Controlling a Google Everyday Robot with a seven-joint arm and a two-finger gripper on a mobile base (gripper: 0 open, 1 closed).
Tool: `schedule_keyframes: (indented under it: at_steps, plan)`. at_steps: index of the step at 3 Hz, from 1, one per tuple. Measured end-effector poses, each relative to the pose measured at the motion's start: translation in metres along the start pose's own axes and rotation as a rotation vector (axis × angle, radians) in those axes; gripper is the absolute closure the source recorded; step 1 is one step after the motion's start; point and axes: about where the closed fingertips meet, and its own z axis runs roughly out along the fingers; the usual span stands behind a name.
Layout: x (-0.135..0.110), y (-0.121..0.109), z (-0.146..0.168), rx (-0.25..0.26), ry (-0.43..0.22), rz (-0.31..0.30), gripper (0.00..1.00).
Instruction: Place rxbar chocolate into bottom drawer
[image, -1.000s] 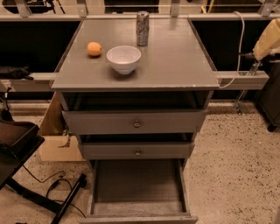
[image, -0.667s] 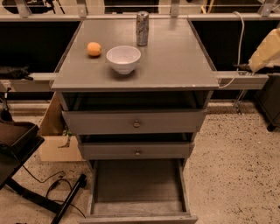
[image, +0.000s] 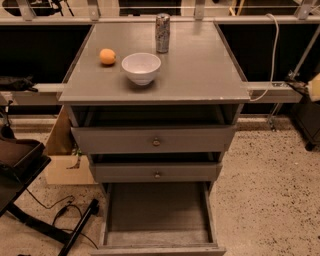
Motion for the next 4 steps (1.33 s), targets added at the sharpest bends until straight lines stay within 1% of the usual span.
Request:
schedule_keyframes:
  at_steps: [1,2,3,4]
  plan:
    - [0.042,0.031,0.018,0.015,-0.109,0.114,1.00]
    - [0.076,0.021,0.085,-0.019,-0.108,0.253,1.00]
    - [0.142,-0.025,0.219,-0.030,-0.006,0.434,1.00]
    - [0.148,-0.079,0.294,0.013,-0.055,0.515,1.00]
